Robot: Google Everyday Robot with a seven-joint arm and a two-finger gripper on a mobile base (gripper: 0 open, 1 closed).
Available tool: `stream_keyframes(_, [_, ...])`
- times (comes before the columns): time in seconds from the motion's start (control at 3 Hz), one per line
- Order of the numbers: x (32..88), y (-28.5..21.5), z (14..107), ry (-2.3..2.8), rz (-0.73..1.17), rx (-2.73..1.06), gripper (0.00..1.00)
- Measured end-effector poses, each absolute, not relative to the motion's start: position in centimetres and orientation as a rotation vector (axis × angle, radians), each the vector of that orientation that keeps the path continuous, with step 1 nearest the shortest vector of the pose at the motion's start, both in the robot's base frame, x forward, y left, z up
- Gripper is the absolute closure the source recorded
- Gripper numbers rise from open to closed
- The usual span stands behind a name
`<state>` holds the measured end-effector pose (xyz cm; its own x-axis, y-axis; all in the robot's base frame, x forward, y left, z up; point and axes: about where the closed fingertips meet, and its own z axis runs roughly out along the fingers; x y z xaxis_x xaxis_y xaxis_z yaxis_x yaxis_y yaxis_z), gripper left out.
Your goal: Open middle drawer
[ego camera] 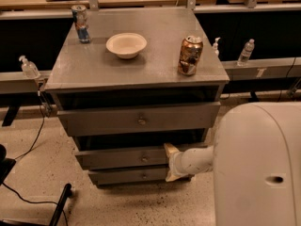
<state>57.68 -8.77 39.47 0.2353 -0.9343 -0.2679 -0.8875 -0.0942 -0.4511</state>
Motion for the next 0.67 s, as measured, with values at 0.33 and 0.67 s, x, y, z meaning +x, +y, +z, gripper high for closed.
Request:
stream_keyframes(0.33, [56.96, -8.65, 39.68, 1.659, -0.103, -1.994, 0.31])
stream_keyframes(0.67, [56.96, -8.65, 39.68, 1.659, -0.103, -1.994, 0.31])
